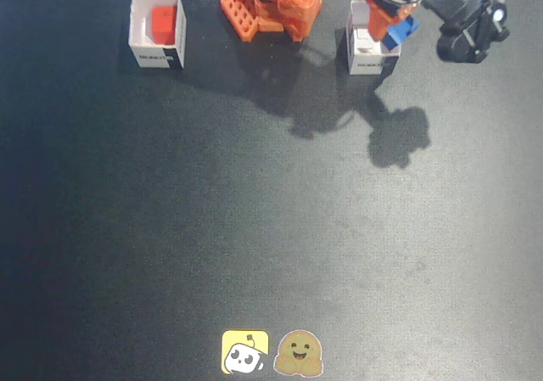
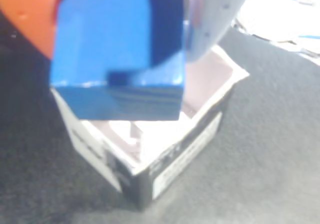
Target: Put the red cube in the right box and the blue cube in the left box.
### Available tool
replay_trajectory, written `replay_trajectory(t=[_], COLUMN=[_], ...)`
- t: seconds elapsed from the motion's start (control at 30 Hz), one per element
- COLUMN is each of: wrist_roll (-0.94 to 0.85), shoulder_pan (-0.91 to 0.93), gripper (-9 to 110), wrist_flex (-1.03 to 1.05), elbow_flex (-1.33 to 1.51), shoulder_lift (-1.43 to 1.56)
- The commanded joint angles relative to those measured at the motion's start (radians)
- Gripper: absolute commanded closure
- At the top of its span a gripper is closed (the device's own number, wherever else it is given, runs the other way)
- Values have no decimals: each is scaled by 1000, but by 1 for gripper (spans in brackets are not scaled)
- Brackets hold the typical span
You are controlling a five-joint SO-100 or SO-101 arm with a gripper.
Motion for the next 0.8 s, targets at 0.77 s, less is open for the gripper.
replay_trajectory(t=[0.77], wrist_roll=[-18], shoulder_pan=[-23], gripper=[94], wrist_flex=[-98], elbow_flex=[161], shoulder_lift=[92])
